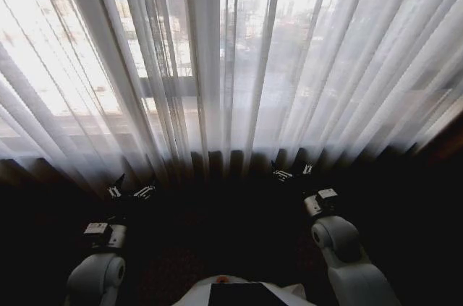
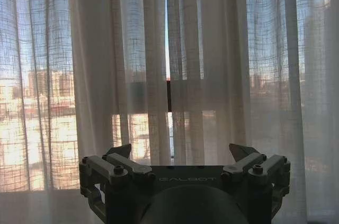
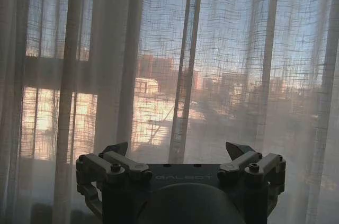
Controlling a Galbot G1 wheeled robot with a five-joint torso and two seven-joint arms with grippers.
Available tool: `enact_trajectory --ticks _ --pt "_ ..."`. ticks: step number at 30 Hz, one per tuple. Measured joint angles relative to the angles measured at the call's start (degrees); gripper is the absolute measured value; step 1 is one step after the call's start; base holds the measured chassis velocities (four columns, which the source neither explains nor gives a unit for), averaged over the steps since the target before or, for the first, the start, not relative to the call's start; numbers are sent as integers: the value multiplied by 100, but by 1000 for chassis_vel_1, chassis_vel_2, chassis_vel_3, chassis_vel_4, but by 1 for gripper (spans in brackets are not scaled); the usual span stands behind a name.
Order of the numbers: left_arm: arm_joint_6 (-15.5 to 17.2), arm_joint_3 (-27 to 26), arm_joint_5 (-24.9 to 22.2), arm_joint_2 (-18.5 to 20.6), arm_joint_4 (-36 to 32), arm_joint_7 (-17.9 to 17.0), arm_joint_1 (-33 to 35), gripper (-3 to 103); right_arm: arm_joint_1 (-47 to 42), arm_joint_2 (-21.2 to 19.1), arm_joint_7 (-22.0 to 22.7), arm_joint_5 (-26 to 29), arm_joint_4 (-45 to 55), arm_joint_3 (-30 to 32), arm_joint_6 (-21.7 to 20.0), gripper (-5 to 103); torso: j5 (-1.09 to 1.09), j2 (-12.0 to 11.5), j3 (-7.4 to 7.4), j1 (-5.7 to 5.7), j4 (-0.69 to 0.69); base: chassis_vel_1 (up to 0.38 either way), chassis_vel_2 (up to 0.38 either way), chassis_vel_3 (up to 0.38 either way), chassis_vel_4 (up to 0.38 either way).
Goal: Open the curtains by pulling them apart, changing their state from closed to fully open.
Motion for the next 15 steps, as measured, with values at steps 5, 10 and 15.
enact_trajectory --ticks 5,10,15 --pt "-2 5 16 -17 -13 1 3 100 -9 3 -12 0 -22 -5 9 100 0 2 -2 -5 -1 -348 385 354 -363" --pt "-4 33 46 -30 -11 2 3 100 -43 9 -23 -9 -33 -8 22 100 0 2 -2 -4 -1 -306 343 298 -332" --pt "-4 41 55 -28 -10 5 6 100 -53 23 -20 -19 -53 -8 23 100 1 -2 1 5 -1 -227 247 237 -202"
